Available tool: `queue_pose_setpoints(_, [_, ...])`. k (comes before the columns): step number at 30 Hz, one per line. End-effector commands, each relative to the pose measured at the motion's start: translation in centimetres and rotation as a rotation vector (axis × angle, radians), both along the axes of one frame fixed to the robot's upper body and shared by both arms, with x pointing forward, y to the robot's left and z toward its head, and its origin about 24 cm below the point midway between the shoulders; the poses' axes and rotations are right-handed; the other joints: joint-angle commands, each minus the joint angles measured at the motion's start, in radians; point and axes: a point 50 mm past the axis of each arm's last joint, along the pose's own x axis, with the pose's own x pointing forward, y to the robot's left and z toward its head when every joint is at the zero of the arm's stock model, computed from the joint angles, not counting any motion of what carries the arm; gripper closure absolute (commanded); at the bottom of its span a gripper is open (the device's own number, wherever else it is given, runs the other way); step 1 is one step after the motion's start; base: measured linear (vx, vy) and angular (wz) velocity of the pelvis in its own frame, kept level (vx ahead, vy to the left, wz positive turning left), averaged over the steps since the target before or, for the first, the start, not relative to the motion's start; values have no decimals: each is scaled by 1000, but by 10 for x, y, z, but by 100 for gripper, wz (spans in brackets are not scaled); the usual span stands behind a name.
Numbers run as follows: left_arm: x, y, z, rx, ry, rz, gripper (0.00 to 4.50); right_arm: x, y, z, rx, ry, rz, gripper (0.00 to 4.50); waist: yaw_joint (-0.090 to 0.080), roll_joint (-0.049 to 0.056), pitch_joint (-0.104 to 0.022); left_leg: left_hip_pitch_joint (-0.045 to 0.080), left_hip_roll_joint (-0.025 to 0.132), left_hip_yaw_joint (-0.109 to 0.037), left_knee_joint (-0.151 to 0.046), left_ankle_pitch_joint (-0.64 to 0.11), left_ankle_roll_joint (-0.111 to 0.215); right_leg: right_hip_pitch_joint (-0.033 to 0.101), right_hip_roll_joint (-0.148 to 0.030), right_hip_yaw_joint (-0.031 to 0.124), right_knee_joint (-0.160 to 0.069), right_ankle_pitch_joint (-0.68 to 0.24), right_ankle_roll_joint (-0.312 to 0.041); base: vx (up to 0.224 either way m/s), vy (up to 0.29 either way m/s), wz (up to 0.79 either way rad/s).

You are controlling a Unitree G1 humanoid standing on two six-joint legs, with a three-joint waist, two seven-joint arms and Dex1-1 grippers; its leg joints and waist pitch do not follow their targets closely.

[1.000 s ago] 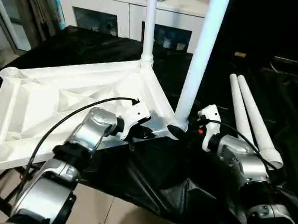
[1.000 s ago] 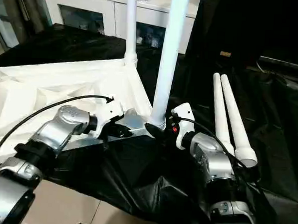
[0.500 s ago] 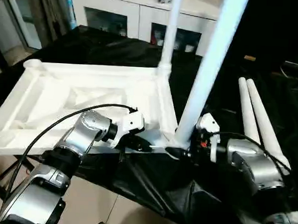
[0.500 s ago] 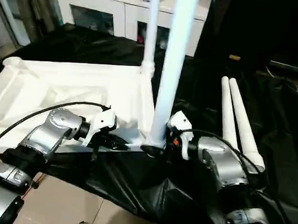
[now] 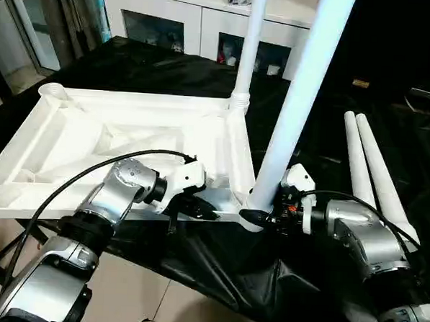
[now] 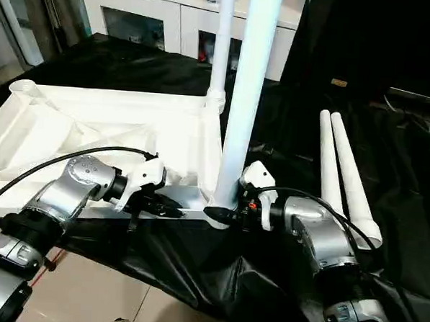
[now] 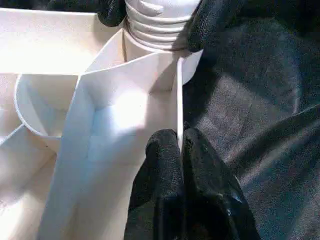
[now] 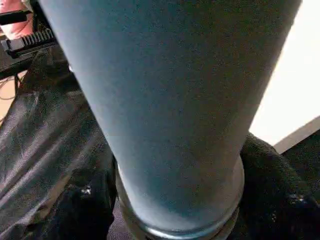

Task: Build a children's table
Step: Rotate leg to tighten

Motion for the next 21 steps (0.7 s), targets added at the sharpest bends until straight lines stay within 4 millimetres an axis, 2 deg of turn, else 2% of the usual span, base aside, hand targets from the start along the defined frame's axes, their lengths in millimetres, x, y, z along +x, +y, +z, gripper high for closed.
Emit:
queue_pose_setpoints(1, [8,-9,3,7,-54,46,450,2,4,-11,-9,12,-91,170,-3,-1,-70,14,56,-24,-64,-172,50,50,-92,53,-73,-264,-198,0,0,0])
queue_pose_setpoints(3, [16,-13,4,0,-77,120,450,10,5,-18,-38,2,-205,172,-9,-2,-68,20,52,-25,-64,-203,29,45,-93,52,-82,-324,-189,0,0,0])
queue_pose_setpoints(5, [21,-17,5,-3,-96,173,450,16,8,-24,-59,6,-305,174,-14,-2,-67,18,51,-29,-66,-213,13,48,-96,51,-86,-379,-170,0,0,0])
queue_pose_setpoints(7, [30,-26,8,-6,-125,247,450,22,13,-29,-63,15,-421,174,-21,-1,-66,20,51,-29,-66,-227,9,42,-93,53,-89,-385,-166,0,0,0])
queue_pose_setpoints(9, [35,-36,10,-17,-140,308,450,28,19,-34,-63,42,-527,175,-24,-3,-67,19,50,-31,-66,-231,7,46,-94,51,-89,-388,-165,0,0,0])
queue_pose_setpoints(10, [37,-41,11,-24,-145,330,450,30,22,-36,-71,56,-573,175,-25,1,-67,24,52,-30,-65,-232,4,40,-95,53,-89,-379,-173,0,0,0])
queue_pose_setpoints(11, [40,-51,14,-44,-153,363,450,33,28,-38,-83,66,-633,175,-26,-1,-68,23,50,-30,-65,-231,5,43,-93,52,-88,-371,-177,0,0,0])
queue_pose_setpoints(13, [40,-63,16,-65,-156,362,450,36,38,-36,-49,62,-641,175,-26,-2,-70,23,49,-28,-63,-227,10,44,-93,54,-87,-343,-185,0,0,0])
queue_pose_setpoints(15, [39,-67,16,-71,-159,351,450,37,41,-34,-26,55,-638,106,-22,0,-71,21,50,-26,-63,-214,25,46,-95,55,-85,-310,-189,0,0,0])
queue_pose_setpoints(16, [38,-71,16,-77,-158,329,450,39,45,-30,24,60,-629,106,-21,-1,-72,17,49,-25,-62,-201,35,51,-95,56,-82,-285,-192,0,0,0])
queue_pose_setpoints(19, [36,-72,14,-84,-148,291,450,40,45,-25,31,38,-586,89,-19,-1,-74,14,50,-27,-63,-180,48,54,-93,54,-77,-248,-199,0,0,0])
queue_pose_setpoints(21, [33,-69,13,-87,-143,258,450,40,43,-24,21,13,-542,60,-20,-1,-74,15,52,-26,-63,-174,55,54,-93,54,-73,-225,-210,0,0,0])
